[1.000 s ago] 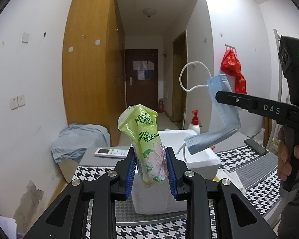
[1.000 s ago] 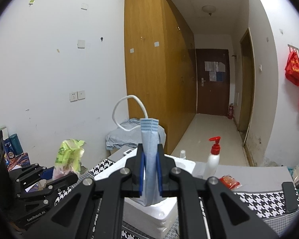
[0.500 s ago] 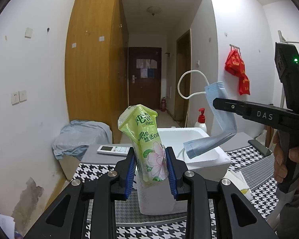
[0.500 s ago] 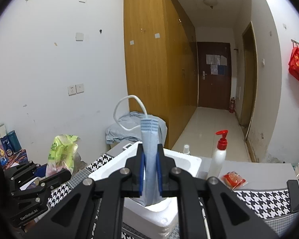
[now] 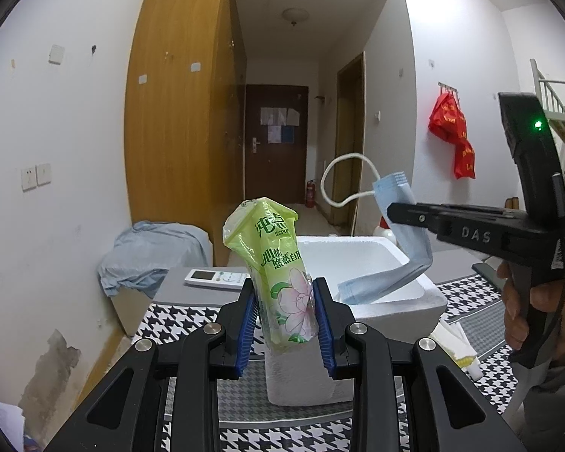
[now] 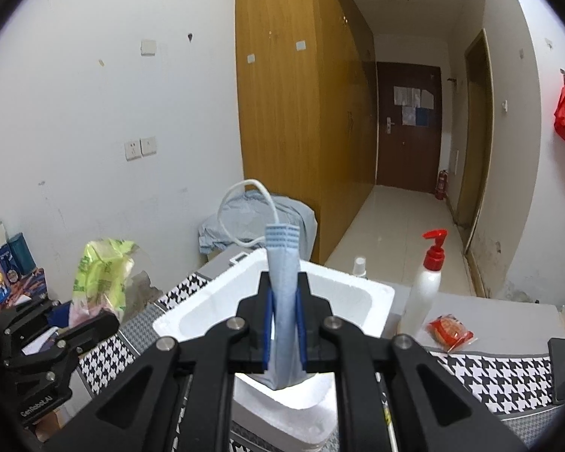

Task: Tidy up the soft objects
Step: 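Lower the blue mask into the foam box and open the right gripper, then lower the package into the foam box and open the left gripper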

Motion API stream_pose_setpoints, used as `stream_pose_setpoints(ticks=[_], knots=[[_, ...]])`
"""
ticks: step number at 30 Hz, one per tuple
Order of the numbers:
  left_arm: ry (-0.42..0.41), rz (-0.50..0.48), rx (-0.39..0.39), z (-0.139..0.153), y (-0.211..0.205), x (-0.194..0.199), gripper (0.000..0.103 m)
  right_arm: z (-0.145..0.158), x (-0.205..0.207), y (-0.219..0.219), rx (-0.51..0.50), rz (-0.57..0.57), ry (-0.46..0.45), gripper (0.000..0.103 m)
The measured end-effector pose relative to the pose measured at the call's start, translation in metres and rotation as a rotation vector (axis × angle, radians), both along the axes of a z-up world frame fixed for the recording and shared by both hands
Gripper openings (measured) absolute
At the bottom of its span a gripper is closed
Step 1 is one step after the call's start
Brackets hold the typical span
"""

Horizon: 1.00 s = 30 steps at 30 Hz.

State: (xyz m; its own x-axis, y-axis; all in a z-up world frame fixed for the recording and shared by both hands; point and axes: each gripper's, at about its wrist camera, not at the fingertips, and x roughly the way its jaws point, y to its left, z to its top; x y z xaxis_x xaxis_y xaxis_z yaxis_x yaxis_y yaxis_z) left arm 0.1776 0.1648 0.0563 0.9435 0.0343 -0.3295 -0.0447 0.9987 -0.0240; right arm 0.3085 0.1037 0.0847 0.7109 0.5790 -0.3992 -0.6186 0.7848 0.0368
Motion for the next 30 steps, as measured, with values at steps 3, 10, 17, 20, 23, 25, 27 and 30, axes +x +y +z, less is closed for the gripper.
stream_pose_setpoints(ticks=[3, 10, 17, 20, 23, 25, 27, 30], knots=[[-0.001, 0.004, -0.001, 0.001, 0.001, 0.000, 0.031, -0.004, 0.004, 0.002, -0.025, -0.018, 0.018, 0.062], [0.006, 0.014, -0.004, 0.000, 0.003, 0.002, 0.031, -0.009, 0.000, 0.001, -0.037, -0.011, 0.024, 0.096], [0.009, 0.020, -0.003, 0.000, 0.001, 0.001, 0.031, -0.013, -0.001, -0.001, -0.082, -0.023, 0.032, 0.096], [0.011, 0.012, 0.001, -0.001, 0.001, 0.001, 0.031, -0.015, -0.002, -0.001, -0.089, -0.022, 0.028, 0.096], [0.011, 0.004, 0.006, 0.000, -0.001, 0.003, 0.031, -0.016, -0.004, -0.002, -0.096, -0.025, 0.025, 0.096], [0.016, -0.006, 0.011, 0.000, -0.002, 0.004, 0.031, -0.015, -0.003, -0.003, -0.093, -0.027, 0.026, 0.096], [0.020, -0.017, 0.005, -0.001, -0.001, 0.006, 0.031, -0.015, -0.004, -0.003, -0.095, -0.028, 0.025, 0.096], [0.016, -0.032, 0.009, 0.001, -0.002, 0.008, 0.031, -0.016, -0.004, -0.003, -0.101, -0.030, 0.025, 0.096]])
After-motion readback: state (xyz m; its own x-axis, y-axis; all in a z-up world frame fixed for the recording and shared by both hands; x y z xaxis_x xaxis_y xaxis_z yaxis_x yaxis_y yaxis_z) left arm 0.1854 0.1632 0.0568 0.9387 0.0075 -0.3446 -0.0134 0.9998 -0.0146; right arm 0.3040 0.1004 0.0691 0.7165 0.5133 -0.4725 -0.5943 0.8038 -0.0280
